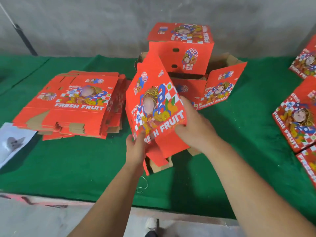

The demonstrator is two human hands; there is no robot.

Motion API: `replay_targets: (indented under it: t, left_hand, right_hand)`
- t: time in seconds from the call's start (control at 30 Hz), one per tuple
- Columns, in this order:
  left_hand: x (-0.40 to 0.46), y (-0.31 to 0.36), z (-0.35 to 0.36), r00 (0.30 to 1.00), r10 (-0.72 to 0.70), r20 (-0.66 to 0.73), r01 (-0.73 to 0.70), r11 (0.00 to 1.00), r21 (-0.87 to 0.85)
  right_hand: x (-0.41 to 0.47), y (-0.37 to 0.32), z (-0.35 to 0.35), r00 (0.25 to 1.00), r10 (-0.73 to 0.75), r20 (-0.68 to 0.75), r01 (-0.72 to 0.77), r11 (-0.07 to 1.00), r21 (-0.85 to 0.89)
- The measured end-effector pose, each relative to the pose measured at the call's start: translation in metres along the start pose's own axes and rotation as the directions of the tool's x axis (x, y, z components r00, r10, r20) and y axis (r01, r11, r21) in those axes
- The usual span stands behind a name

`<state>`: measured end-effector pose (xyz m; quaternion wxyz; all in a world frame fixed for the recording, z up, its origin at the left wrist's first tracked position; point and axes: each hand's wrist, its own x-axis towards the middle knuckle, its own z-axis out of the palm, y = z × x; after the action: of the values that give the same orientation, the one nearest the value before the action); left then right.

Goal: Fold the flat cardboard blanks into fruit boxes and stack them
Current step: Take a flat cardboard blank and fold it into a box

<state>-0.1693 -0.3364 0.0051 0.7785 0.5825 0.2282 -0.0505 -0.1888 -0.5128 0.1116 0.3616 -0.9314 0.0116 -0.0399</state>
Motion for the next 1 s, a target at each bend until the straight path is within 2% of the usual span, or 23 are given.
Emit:
replay_targets:
  t: [0.07,0.1,0.13,0.2,0.23,0.3,0.37,0.4,0.47,0.53,0.6,0.63,0.7,0.77,0.87,0.93,1.0]
  left_hand:
    - [-0.006,0.007,0.008,0.988,-0.061,0.144,0.056,0.997,0.045]
    - [-0.011,0.010,0.013,0.975,-0.048,0.217,0.030,0.996,0.083]
    - [-0.017,0.014,0.019,0.961,0.001,0.278,-0.040,0.990,0.133]
    - [-0.023,0.025,0.029,0.913,0.188,0.363,-0.294,0.919,0.263]
    - [-0.023,0.032,0.032,0.870,0.308,0.384,-0.441,0.834,0.332]
    - [-0.016,0.058,0.035,0.746,0.568,0.348,-0.658,0.546,0.519]
    - [-0.008,0.094,0.032,0.590,0.731,0.343,-0.688,0.233,0.688]
    - [-0.003,0.110,0.030,0.525,0.743,0.415,-0.671,0.062,0.739]
    - [0.006,0.137,0.030,0.476,0.663,0.577,-0.610,-0.224,0.760]
    - [0.013,0.155,0.033,0.471,0.600,0.647,-0.594,-0.326,0.735]
    - [0.020,0.170,0.035,0.439,0.589,0.678,-0.635,-0.331,0.698]
    - [0.024,0.176,0.035,0.419,0.602,0.679,-0.678,-0.290,0.676]
    - [0.030,0.183,0.035,0.409,0.669,0.621,-0.745,-0.148,0.651]
    - [0.036,0.185,0.035,0.457,0.707,0.540,-0.753,-0.015,0.658]
    - [0.054,0.186,0.023,0.527,0.699,0.483,-0.752,0.119,0.648]
    - [0.074,0.188,0.005,0.567,0.686,0.456,-0.768,0.239,0.595]
    - [0.092,0.187,-0.019,0.602,0.657,0.454,-0.773,0.340,0.535]
  right_hand:
    - [0.005,-0.006,-0.013,0.998,-0.055,0.033,0.056,0.997,-0.053]
    - [0.007,-0.007,-0.018,0.996,-0.069,0.052,0.073,0.994,-0.086]
    - [0.009,-0.007,-0.020,0.995,-0.073,0.062,0.081,0.988,-0.135]
    - [0.009,-0.005,-0.020,0.997,-0.077,0.005,0.076,0.964,-0.254]
    - [0.010,-0.004,-0.018,0.993,-0.098,-0.067,0.071,0.943,-0.324]
    - [0.011,-0.003,-0.012,0.953,-0.190,-0.235,0.068,0.892,-0.446]
    - [0.015,-0.006,-0.005,0.908,-0.242,-0.342,0.053,0.877,-0.478]
    - [0.018,-0.007,-0.002,0.894,-0.250,-0.371,0.049,0.879,-0.475]
    - [0.025,-0.011,0.003,0.878,-0.269,-0.395,0.054,0.878,-0.476]
    - [0.031,-0.017,0.007,0.870,-0.294,-0.397,0.075,0.873,-0.482]
    - [0.038,-0.026,0.008,0.850,-0.304,-0.430,0.075,0.878,-0.472]
    - [0.041,-0.032,0.009,0.832,-0.293,-0.471,0.054,0.888,-0.457]
    - [0.048,-0.044,0.011,0.771,-0.285,-0.570,0.007,0.898,-0.440]
    - [0.058,-0.059,0.017,0.721,-0.311,-0.620,0.016,0.901,-0.434]
    - [0.077,-0.071,0.029,0.688,-0.311,-0.656,0.095,0.934,-0.344]
    - [0.089,-0.064,0.038,0.683,-0.238,-0.691,0.077,0.964,-0.256]
    - [0.098,-0.047,0.048,0.688,-0.089,-0.720,-0.019,0.990,-0.140]
